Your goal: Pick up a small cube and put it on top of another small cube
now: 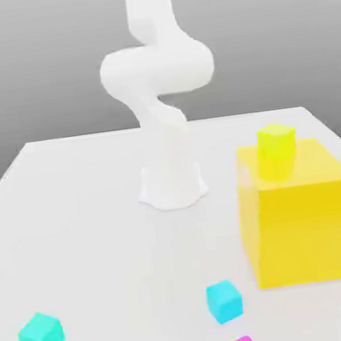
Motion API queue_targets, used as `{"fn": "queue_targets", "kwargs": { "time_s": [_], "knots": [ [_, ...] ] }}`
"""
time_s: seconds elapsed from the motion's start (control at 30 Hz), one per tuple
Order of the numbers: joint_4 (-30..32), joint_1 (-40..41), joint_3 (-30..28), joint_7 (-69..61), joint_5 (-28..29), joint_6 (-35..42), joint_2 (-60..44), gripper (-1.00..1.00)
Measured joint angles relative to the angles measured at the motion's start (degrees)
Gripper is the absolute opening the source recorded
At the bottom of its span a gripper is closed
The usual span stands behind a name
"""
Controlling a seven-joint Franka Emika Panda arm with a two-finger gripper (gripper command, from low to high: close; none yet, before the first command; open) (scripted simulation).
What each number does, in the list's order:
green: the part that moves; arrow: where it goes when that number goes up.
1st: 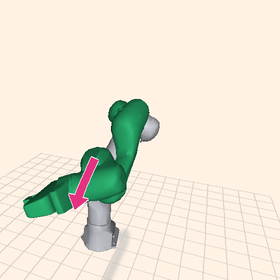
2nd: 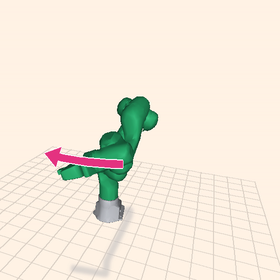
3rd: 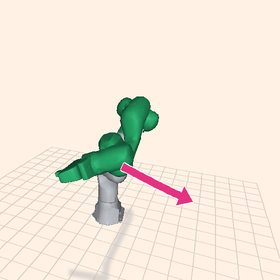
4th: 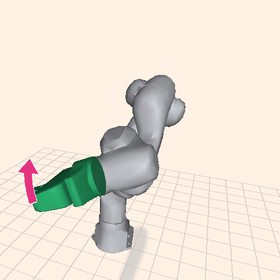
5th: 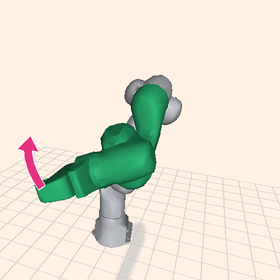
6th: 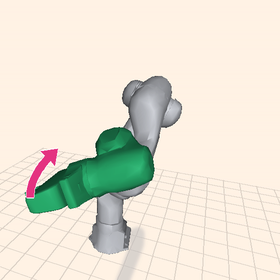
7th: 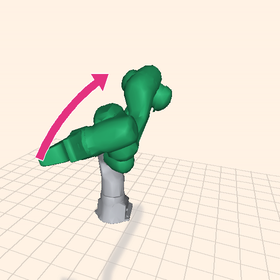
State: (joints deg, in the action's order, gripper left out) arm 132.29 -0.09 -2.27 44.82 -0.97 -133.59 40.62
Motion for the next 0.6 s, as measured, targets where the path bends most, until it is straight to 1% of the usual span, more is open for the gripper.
{"fn": "queue_targets", "kwargs": {
  "time_s": [0.3, 0.6],
  "knots": [
    [1.88, 0.31, -8.03, -4.44, -4.52, -6.61, -18.98, 0.00],
    [3.69, 3.36, -13.68, -9.64, -10.14, -13.01, -37.76, 0.00]
  ]
}}
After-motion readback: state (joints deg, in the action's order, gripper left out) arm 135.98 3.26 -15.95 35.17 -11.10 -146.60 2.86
